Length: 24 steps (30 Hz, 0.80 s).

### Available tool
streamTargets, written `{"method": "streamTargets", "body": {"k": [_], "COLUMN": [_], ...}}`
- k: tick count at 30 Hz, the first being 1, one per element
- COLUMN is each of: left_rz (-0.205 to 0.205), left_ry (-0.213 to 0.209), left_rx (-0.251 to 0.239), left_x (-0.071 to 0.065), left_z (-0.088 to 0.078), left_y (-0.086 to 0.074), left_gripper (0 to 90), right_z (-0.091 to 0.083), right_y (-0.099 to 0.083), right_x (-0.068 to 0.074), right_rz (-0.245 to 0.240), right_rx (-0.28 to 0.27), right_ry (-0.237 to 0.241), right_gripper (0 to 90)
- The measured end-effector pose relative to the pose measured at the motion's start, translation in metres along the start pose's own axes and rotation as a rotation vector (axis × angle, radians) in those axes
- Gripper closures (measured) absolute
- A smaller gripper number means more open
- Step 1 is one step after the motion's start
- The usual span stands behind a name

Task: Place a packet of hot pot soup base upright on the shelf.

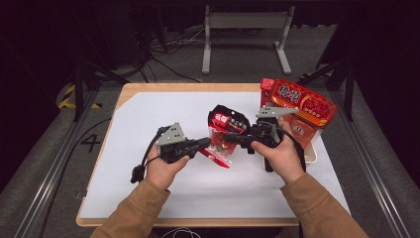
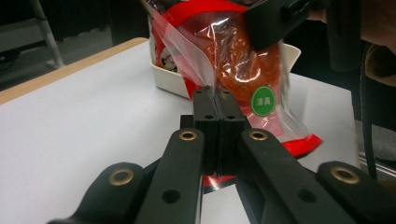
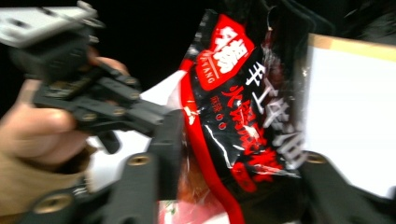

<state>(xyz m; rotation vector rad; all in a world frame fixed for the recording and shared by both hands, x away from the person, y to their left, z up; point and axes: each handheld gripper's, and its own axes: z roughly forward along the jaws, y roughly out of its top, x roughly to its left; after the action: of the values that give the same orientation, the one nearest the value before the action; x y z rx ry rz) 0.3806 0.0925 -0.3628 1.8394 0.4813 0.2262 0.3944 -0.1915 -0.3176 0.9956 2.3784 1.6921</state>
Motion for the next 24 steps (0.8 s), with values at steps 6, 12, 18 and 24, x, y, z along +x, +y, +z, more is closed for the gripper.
{"method": "streamTargets", "body": {"k": [6,12,18,24], "left_rz": [-0.018,-0.042,-0.054,-0.065], "left_ry": [-0.025,0.029,0.067,0.108], "left_rx": [0.005,0.018,0.054,0.067], "left_x": [-0.002,0.005,0.012,0.02], "left_z": [0.002,-0.007,-0.021,-0.04], "left_y": [0.001,-0.002,-0.01,-0.018], "left_gripper": [80.5,55.2,48.5,48.5], "right_z": [-0.011,-0.029,-0.061,-0.087], "right_y": [0.004,0.007,0.01,0.01], "right_x": [0.0,-0.004,-0.014,-0.026], "right_rz": [-0.043,-0.116,-0.223,-0.241], "right_rx": [0.007,0.009,0.035,0.033], "right_ry": [0.044,0.002,-0.043,-0.073], "right_gripper": [70.2,70.6,70.6,70.7]}}
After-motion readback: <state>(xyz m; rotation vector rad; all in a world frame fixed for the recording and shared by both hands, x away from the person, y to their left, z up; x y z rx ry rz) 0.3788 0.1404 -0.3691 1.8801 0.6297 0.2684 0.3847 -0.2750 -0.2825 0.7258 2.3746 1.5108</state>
